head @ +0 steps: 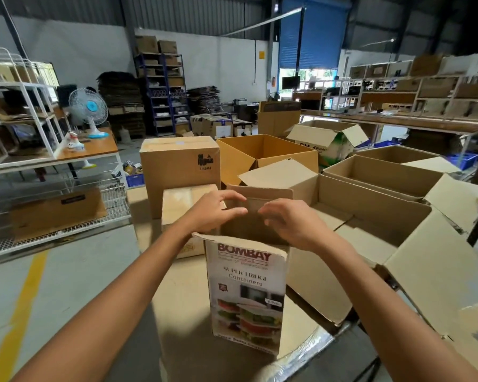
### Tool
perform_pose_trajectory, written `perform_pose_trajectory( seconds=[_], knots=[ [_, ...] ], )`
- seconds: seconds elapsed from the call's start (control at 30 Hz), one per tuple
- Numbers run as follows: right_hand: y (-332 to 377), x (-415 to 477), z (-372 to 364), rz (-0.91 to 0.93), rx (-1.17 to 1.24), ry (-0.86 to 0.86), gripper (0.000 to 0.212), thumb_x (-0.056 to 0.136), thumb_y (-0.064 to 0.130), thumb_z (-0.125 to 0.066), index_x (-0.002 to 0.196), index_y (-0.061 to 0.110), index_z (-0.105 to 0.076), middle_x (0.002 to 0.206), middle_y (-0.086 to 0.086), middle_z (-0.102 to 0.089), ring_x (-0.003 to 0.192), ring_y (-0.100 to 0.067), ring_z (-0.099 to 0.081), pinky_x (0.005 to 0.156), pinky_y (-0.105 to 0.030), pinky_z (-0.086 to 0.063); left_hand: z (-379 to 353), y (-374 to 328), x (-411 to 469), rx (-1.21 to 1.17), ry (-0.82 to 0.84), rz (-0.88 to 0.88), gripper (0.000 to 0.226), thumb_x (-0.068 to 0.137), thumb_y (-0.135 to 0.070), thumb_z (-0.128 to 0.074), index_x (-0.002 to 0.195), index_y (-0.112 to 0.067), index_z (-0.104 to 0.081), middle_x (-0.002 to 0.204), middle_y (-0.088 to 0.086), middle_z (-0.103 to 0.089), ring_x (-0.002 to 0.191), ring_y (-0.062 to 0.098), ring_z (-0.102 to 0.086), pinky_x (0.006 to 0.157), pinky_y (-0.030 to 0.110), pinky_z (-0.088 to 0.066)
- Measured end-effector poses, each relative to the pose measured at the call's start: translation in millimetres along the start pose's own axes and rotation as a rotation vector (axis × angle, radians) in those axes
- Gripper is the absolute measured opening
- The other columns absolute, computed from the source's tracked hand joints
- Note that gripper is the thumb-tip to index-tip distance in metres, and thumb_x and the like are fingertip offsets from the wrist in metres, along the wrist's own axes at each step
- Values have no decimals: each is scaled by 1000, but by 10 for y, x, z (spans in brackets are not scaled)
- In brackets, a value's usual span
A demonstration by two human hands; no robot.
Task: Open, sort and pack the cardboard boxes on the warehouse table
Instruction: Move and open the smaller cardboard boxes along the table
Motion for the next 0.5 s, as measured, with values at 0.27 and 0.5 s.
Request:
perform_pose_trajectory(
  seconds=[0.27, 0.5],
  knots=[
    [-535, 14, -580, -272, 105, 193, 100, 68, 96, -34, 152, 42, -31, 167, 1, -12, 152, -28, -8, 119, -58, -19, -378, 539, -148, -287, 104, 181, 65, 85, -71, -56, 138, -34, -49, 146, -8, -47, 131, 11, -42, 96, 24, -39],
    [-562, -55, -564, -244, 191, 55, 108, 57, 102, -24, 141, 38, -50, 152, 5, -39, 138, -19, -30, 113, -55, -34, -364, 488, -215, -358, 23, 192, 50, 97, -47, -56, 138, -19, -53, 137, 2, -54, 124, 17, -51, 86, 20, -46]
  ],
)
Point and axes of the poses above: each hand's wrist, its own x-axis towards the middle knuckle, its own z-axis out of the back of the hand, y = z × x, the point moved 10 cm from there along x, towards the middle knuckle
